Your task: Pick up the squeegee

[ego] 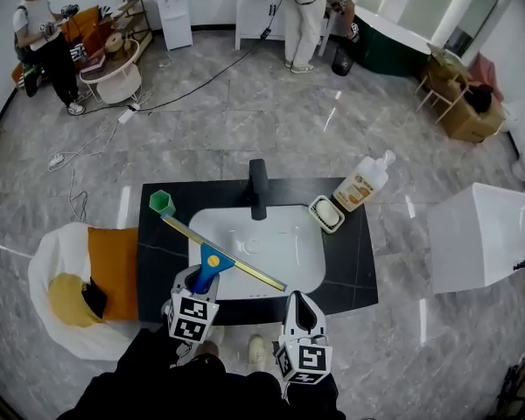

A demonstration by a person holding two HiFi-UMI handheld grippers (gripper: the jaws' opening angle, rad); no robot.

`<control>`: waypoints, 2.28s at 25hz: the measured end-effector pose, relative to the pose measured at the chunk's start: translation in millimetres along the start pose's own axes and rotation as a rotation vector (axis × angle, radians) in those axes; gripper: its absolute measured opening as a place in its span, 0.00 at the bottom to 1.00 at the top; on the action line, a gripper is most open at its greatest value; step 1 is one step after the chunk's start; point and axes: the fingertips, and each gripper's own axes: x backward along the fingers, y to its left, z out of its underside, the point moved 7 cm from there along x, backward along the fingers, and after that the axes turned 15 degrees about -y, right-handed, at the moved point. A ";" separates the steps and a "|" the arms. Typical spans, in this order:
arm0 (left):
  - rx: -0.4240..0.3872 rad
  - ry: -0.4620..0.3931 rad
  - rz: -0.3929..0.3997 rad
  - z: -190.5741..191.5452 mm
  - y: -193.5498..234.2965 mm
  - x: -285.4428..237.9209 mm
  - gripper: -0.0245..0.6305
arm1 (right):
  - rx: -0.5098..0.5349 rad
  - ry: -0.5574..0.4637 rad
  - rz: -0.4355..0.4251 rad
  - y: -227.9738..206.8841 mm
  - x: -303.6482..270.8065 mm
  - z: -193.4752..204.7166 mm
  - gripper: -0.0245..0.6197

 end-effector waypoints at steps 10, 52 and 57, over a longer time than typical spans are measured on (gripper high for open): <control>0.011 -0.143 -0.126 -41.7 -7.7 58.2 0.23 | 0.038 -0.087 -0.101 9.0 14.7 -41.9 0.06; 0.111 -0.319 -0.604 18.6 -46.6 313.2 0.23 | 0.122 -0.191 -0.532 107.8 114.6 -53.5 0.06; 0.106 -0.320 -0.598 17.7 -44.5 314.6 0.23 | 0.119 -0.188 -0.537 111.6 117.0 -53.2 0.06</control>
